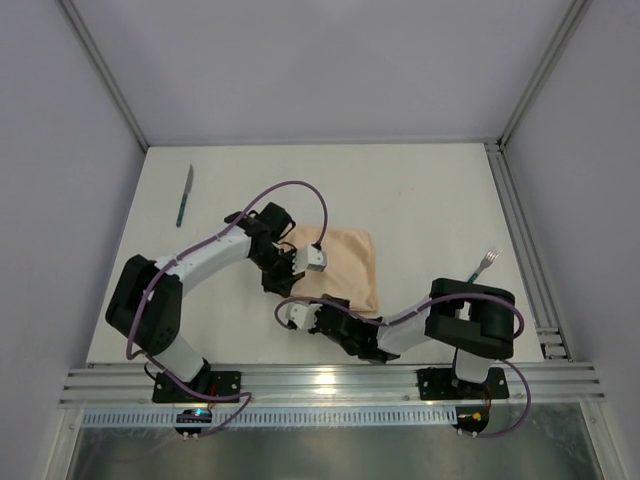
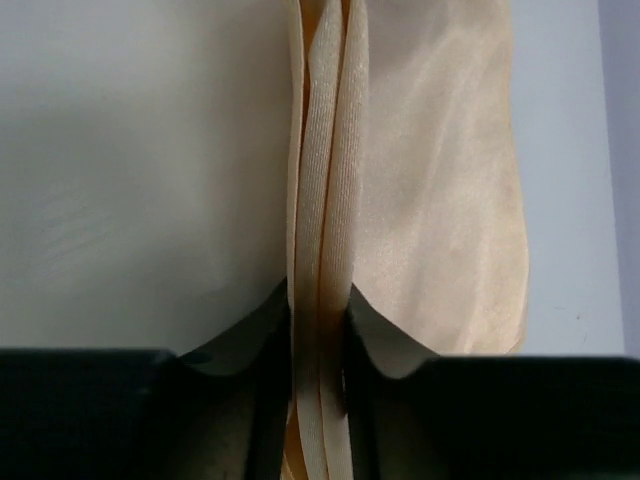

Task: Fold the napkin into a case and place the utensils inside
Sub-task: Fold the lower triangle-folded napkin at the center of the board.

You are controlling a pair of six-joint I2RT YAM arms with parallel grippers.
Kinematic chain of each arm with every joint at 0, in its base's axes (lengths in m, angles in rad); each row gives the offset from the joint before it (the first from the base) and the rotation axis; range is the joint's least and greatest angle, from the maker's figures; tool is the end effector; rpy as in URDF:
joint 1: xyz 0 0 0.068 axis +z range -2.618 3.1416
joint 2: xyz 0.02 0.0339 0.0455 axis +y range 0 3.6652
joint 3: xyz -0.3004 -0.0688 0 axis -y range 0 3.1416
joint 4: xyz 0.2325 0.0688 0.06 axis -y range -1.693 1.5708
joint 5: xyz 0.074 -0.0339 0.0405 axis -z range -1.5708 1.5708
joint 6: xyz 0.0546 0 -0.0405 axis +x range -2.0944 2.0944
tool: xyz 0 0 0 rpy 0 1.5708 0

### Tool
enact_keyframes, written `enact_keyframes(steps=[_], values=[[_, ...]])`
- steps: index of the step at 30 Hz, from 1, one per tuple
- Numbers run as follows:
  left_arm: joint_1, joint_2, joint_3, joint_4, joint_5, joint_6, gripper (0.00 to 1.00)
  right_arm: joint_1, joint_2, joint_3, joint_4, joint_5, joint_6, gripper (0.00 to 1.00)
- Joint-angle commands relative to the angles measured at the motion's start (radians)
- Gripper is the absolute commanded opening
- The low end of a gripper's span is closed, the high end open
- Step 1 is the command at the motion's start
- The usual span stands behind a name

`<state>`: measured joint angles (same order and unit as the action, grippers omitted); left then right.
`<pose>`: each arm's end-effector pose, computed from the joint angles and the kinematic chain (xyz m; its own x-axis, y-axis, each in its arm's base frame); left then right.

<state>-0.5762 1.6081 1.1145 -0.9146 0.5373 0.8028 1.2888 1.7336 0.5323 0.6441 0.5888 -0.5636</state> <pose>0.2229 -0.1781 0.2371 -0.1882 0.8592 -0.4758 0.9686 0.0823 -0.2344 0.1154 0.2893 0.1516 0.2323 -0.7949 -0.5606 -0.6430 0.3070 -0.7017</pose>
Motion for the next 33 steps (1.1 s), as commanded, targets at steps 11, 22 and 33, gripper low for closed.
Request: enact_keyframes(steps=[11,22,33], values=[[0.073,-0.017,0.010,-0.046,0.148,0.030,0.41,-0.094,-0.138,0.086,-0.314,-0.248,0.162,0.04],[0.228,-0.252,-0.130,0.052,0.210,0.070,0.74,-0.250,-0.161,0.213,-0.533,-0.633,0.292,0.04],[0.204,-0.385,-0.364,0.373,0.153,0.084,0.99,-0.382,-0.094,0.394,-0.730,-0.892,0.396,0.04]])
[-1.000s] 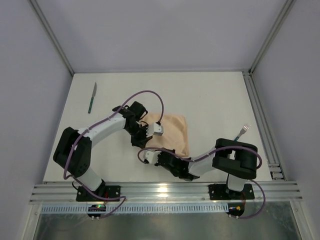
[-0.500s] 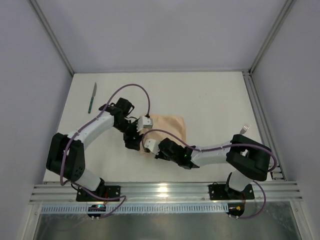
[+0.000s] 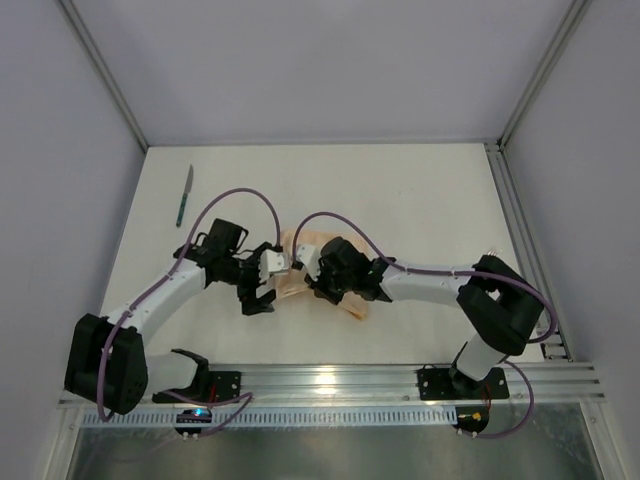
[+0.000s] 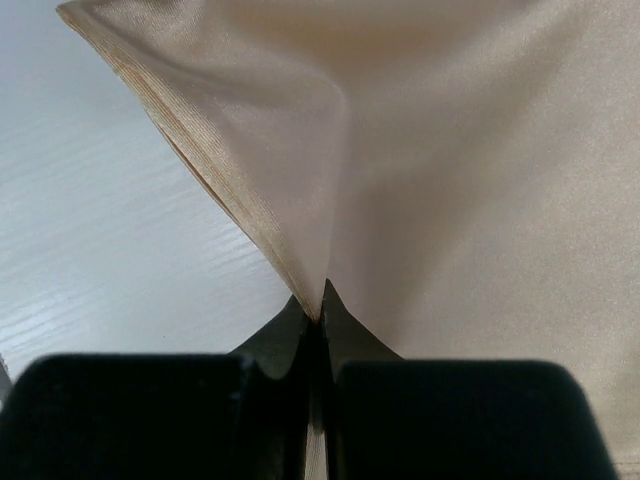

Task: Fold the napkin into a case and place the utensils inside
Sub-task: Fold the lower triangle-folded napkin at the center of the board.

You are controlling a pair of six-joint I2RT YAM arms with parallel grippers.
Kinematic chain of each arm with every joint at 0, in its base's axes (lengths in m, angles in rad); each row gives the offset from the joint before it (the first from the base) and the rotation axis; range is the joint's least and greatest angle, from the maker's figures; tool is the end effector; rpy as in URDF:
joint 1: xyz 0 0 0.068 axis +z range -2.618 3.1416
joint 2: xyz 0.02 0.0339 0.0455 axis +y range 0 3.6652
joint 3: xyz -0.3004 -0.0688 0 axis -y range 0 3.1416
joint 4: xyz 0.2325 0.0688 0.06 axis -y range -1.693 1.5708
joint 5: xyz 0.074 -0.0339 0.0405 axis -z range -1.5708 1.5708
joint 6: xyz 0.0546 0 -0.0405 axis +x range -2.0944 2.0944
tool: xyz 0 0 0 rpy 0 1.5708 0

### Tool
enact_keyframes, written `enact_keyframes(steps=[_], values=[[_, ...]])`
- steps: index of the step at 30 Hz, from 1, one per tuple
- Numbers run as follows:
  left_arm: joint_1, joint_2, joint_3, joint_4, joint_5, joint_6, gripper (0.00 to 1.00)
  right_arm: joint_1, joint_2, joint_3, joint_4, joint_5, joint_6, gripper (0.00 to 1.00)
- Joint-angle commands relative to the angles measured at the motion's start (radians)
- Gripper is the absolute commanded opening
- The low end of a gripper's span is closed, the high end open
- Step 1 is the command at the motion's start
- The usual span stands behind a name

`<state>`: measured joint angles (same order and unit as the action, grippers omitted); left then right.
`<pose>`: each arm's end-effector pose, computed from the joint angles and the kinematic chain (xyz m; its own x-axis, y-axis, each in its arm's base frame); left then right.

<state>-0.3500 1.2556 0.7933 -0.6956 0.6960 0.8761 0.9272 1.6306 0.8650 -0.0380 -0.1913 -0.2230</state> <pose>0.1836 -0.1043 0.2429 -0.1630 0.6871 -0.7080 0.9842 0.1637 -0.0677 0.1932 0.2748 0.2036 -0.2301 -0.6685 -0.7072 -0.9387 0.3442 -0.0200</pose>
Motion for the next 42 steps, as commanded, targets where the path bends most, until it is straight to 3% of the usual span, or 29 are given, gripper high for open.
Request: enact_keyframes(steps=[1,5,11,17,19,23,24,25,26,32,38,42], values=[[-0.029,-0.038,-0.069,0.210,-0.016,0.003,0.99,-0.019,0.014,0.072,-0.060,-0.117,0.054,0.04],[-0.067,-0.044,-0.098,0.335,-0.062,-0.040,0.99,-0.028,0.044,0.118,-0.097,-0.184,0.057,0.04],[-0.093,-0.016,-0.118,0.390,-0.078,-0.040,0.97,-0.042,0.060,0.132,-0.100,-0.226,0.068,0.04],[-0.092,0.022,-0.114,0.364,-0.063,-0.019,0.56,-0.068,0.066,0.134,-0.091,-0.284,0.071,0.04],[-0.093,0.033,-0.103,0.347,-0.050,-0.015,0.53,-0.071,0.072,0.137,-0.088,-0.299,0.071,0.04],[-0.095,0.060,-0.095,0.338,-0.046,-0.011,0.62,-0.093,0.078,0.147,-0.079,-0.347,0.091,0.04],[-0.095,0.061,-0.097,0.337,-0.046,-0.006,0.67,-0.099,0.081,0.147,-0.076,-0.359,0.099,0.04],[-0.095,0.061,-0.100,0.347,-0.047,-0.008,0.80,-0.105,0.086,0.147,-0.063,-0.373,0.117,0.04],[-0.095,0.057,-0.103,0.353,-0.050,-0.012,0.82,-0.114,0.087,0.144,-0.054,-0.405,0.132,0.04],[-0.098,0.024,-0.129,0.458,-0.070,-0.068,0.84,-0.154,0.124,0.167,-0.060,-0.425,0.166,0.04],[-0.104,0.105,-0.086,0.435,-0.096,-0.058,0.40,-0.156,0.127,0.173,-0.057,-0.435,0.157,0.04],[-0.103,0.125,-0.037,0.351,-0.049,-0.072,0.00,-0.156,0.127,0.174,-0.072,-0.425,0.145,0.05]])
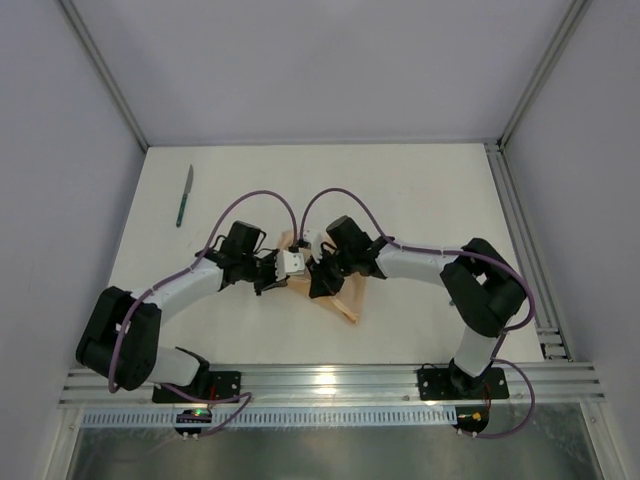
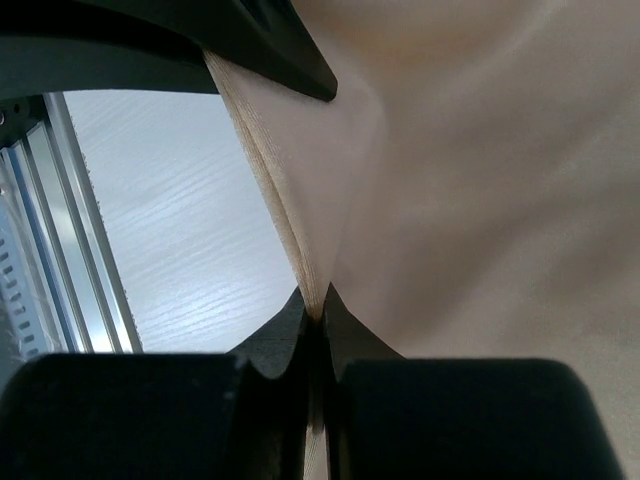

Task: Fold the napkin into a case and place the utensils inside
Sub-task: Fold the lower triangle-folded napkin at the center of the board.

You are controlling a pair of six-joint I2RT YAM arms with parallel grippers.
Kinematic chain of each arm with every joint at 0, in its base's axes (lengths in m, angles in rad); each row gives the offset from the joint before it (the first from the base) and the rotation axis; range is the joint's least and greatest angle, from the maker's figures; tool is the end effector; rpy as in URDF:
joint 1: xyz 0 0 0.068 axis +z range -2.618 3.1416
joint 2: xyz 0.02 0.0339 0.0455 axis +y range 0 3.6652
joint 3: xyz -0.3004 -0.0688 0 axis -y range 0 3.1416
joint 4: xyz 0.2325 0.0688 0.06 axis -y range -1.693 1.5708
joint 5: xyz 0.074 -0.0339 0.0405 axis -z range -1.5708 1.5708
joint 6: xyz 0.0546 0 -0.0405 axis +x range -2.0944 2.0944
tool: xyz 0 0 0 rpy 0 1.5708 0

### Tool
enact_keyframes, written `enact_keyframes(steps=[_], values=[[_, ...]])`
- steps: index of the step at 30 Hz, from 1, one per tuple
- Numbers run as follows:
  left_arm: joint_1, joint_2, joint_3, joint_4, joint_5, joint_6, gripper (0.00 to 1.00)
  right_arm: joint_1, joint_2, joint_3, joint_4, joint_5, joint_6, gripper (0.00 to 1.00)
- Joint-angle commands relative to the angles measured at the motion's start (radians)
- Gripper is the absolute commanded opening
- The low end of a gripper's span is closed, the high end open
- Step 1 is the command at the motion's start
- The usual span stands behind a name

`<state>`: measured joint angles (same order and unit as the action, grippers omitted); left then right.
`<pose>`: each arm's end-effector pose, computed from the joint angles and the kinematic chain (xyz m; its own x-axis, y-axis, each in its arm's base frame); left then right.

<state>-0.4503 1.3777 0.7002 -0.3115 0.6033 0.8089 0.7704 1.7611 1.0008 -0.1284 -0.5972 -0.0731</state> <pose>0.2084 -0.1352 0.2099 -0.0568 0.6892 -0.7223 0.9854 0.1550 0.0704 0.2382 0.2740 0.1992 -0.4949 -0.5645 -0.6606 -0.8688 0.3061 0.3893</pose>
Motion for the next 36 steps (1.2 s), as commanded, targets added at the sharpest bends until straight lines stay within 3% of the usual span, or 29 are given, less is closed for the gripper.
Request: enact_keyframes(steps=[1,8,12,19,36], values=[[-0.002,-0.002,0.059,-0.046,0.049,-0.011,0.00,0.003,-0.006,0.035,0.016,-0.003,-0.004,0.08],[0.032,0.007,0.111,-0.172,0.079,-0.054,0.00,0.018,-0.135,-0.102,0.044,0.167,0.003,0.38],[0.053,0.024,0.131,-0.187,0.092,-0.091,0.00,0.032,-0.267,-0.244,0.121,0.258,0.036,0.44],[0.059,0.044,0.150,-0.201,0.099,-0.122,0.00,0.070,-0.368,-0.353,0.165,0.318,0.050,0.47],[0.081,0.087,0.177,-0.210,0.116,-0.168,0.00,0.211,-0.333,-0.375,0.199,0.534,0.101,0.50]])
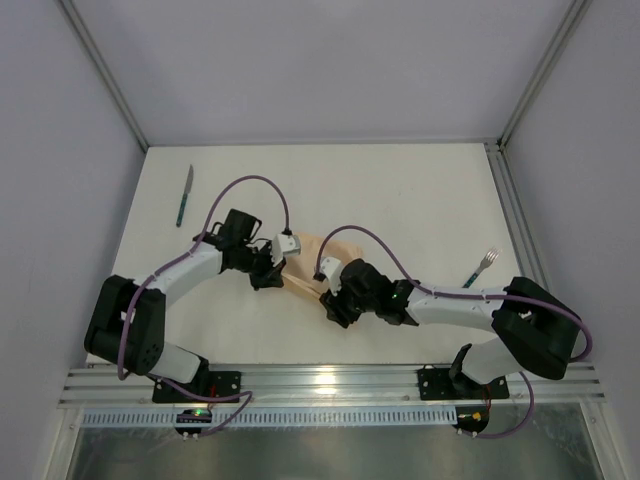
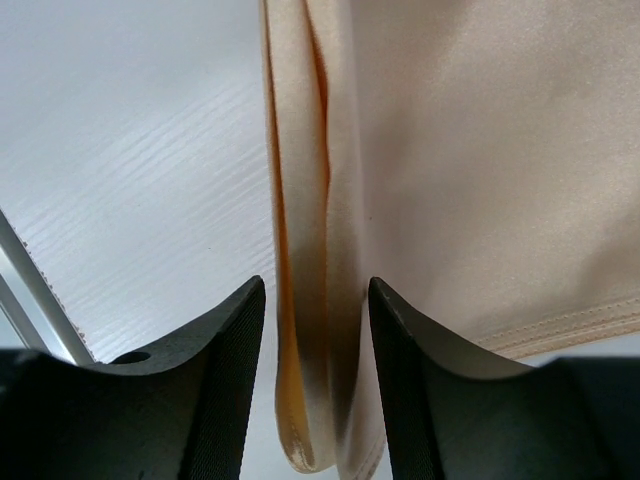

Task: Fold the napkin into a case and place the utensils inside
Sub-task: Fold the lower triangle-folded napkin at the center of the board.

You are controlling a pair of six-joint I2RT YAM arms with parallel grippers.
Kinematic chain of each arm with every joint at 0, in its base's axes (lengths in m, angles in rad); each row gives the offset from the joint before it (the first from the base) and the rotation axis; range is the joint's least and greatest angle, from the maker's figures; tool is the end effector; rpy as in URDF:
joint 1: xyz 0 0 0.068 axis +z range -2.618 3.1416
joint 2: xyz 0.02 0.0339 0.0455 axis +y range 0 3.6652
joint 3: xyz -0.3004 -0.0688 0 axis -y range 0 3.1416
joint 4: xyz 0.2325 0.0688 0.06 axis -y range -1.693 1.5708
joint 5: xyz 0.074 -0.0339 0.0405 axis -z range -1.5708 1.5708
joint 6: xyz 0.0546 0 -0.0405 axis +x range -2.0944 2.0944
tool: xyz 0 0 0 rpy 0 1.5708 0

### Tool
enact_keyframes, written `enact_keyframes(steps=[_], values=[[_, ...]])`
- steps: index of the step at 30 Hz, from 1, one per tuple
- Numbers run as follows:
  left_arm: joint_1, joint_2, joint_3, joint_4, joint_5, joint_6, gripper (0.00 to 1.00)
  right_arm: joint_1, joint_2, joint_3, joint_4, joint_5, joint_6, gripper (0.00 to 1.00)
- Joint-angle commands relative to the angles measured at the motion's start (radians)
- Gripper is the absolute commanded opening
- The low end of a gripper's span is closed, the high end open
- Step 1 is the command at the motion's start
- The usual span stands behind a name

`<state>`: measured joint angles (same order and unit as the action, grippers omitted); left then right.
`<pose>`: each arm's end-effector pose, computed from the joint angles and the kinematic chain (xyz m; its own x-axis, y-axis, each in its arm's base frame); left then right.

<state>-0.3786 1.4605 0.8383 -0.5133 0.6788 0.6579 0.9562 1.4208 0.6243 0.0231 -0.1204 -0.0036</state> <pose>0.2289 -0.1279 0.2197 -0.3403 0.6476 -0.6818 0.9375 0.2899 -0.1926 0.1517 0.2263 0.1967 -0.3997 -0.5725 -0.7158 -0.8621 0.5002 0.0813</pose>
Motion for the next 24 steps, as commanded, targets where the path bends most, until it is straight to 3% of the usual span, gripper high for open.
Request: enact_keyframes(steps=[1,5,7,8,9,10,13,24], values=[[0.010,0.006,0.039,-0.008,0.044,-0.017,0.00,0.032,0.009,-0.001,0.052,0.065,0.034,0.50],[0.015,0.006,0.039,-0.016,0.053,-0.014,0.00,0.032,0.027,0.006,0.028,0.113,0.047,0.50],[0.023,0.004,0.041,-0.028,0.062,-0.012,0.00,0.032,0.038,0.012,0.006,0.116,0.050,0.44],[0.026,0.008,0.042,-0.033,0.064,-0.009,0.00,0.030,0.040,0.017,0.000,0.113,0.051,0.40],[0.030,0.008,0.044,-0.037,0.065,-0.006,0.00,0.027,0.040,0.020,-0.008,0.104,0.053,0.27],[0.032,0.008,0.045,-0.060,0.067,0.000,0.00,0.026,0.038,0.022,-0.015,0.094,0.051,0.21],[0.037,-0.002,0.041,-0.099,0.065,0.042,0.00,0.009,0.004,0.034,-0.053,0.003,0.054,0.04],[0.098,-0.022,0.061,-0.465,0.100,0.299,0.00,-0.056,0.006,0.114,-0.181,-0.499,0.117,0.04]])
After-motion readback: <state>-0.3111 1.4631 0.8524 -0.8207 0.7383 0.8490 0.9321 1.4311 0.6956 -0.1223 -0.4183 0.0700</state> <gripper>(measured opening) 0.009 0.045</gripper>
